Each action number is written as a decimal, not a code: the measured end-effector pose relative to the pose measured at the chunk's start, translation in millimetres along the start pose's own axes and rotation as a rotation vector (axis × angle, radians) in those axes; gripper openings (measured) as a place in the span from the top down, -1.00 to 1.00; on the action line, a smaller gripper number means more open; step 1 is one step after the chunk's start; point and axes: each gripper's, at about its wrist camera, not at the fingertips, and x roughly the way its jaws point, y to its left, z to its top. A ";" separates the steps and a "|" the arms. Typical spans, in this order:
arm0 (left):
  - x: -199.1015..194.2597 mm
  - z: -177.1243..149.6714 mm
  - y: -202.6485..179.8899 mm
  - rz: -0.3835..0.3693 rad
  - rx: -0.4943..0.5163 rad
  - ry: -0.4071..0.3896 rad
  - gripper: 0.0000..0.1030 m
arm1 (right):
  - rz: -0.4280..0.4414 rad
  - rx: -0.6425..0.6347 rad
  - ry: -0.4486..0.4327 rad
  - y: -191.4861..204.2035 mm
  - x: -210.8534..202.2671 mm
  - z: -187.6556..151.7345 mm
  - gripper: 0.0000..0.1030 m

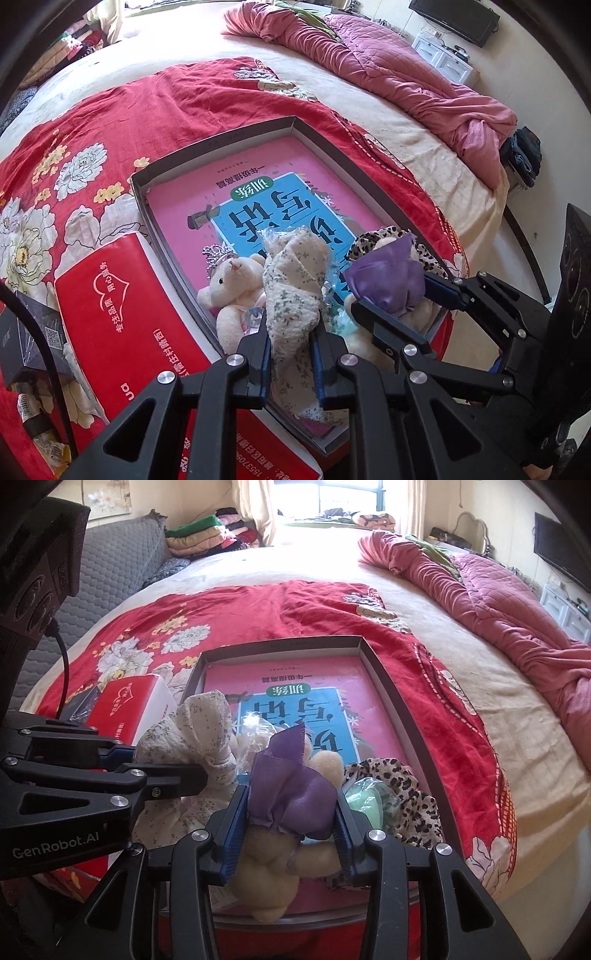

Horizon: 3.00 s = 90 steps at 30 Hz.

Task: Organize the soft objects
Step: 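Release the floral cloth with the left tool while the right tool drops the bunny, then withdraw both open tools from the box lid back toward the item pile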

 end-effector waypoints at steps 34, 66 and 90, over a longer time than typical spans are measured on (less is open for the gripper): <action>6.6 4.9 -5.1 -0.015 -0.007 -0.003 0.26 | -0.078 0.329 -0.116 -65.8 -36.5 -9.2 -0.38; -24.2 -0.1 -5.8 0.028 0.000 -0.101 -0.68 | -0.113 0.286 -0.105 -57.0 -37.6 -9.9 -0.48; -66.8 -23.2 2.4 0.102 -0.005 -0.144 -0.70 | -0.160 0.248 -0.158 -40.6 -66.8 1.5 -0.52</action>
